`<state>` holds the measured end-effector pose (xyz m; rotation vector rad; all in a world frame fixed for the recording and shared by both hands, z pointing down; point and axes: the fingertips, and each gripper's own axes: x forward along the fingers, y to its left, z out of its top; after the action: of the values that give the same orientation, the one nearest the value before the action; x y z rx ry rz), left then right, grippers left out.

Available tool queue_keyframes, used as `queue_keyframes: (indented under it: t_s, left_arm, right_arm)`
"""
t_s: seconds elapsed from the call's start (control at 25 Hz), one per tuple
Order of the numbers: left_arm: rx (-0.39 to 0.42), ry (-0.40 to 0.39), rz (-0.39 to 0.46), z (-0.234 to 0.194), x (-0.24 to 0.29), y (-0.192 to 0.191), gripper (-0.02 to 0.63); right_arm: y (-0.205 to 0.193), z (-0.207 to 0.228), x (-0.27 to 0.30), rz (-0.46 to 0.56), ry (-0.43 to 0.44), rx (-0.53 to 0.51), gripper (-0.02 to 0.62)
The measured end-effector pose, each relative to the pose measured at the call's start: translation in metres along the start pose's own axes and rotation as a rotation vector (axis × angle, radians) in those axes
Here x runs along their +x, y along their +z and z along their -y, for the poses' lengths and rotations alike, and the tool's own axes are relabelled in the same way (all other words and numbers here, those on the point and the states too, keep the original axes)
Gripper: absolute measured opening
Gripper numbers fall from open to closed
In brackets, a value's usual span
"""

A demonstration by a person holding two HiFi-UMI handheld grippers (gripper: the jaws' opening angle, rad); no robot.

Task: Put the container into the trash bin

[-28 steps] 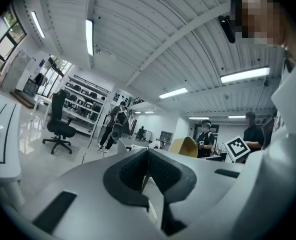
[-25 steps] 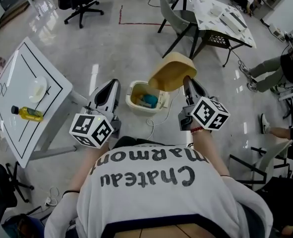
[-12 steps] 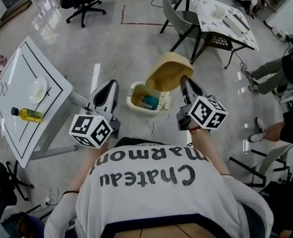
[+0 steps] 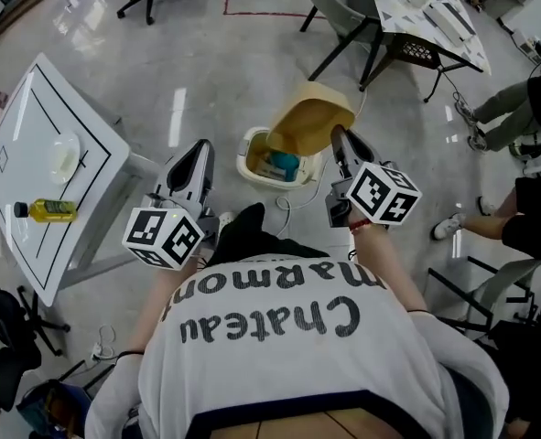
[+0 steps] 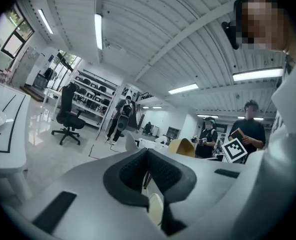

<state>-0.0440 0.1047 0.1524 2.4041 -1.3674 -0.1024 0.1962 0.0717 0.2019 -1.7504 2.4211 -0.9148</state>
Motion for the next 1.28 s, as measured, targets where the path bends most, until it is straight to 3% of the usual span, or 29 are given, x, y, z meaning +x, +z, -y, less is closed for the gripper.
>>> queue_keyframes:
  t_s: [0.24, 0.72, 0.92, 1.28]
  left_arm:
    - [-0.064, -0.012, -0.080, -0.039, 0.034, -0.025, 0.023]
    - [-0.104, -0.171, -0.379, -0.106, 0.136, -0.096, 0.023]
    - [-0.085, -0.247, -0.477, -0.127, 0.172, -0.128, 0.023]
    - [-0.099, -0.279, -0.687, -0.169, 0.184, -0.205, 0.023]
  right_arm:
    - [-0.033, 0.011, 0.040, -0.096, -0.062, 0.020, 0.038]
    - [-0.120, 0.048, 0.134, -0.314, -0.249, 0.083, 0.038]
    - [-0.155, 0.064, 0.165, -0.384, -0.318, 0.074, 0.038]
    - [-0.228, 0.095, 0.185, -0.513, -0.443, 0.141, 0.038]
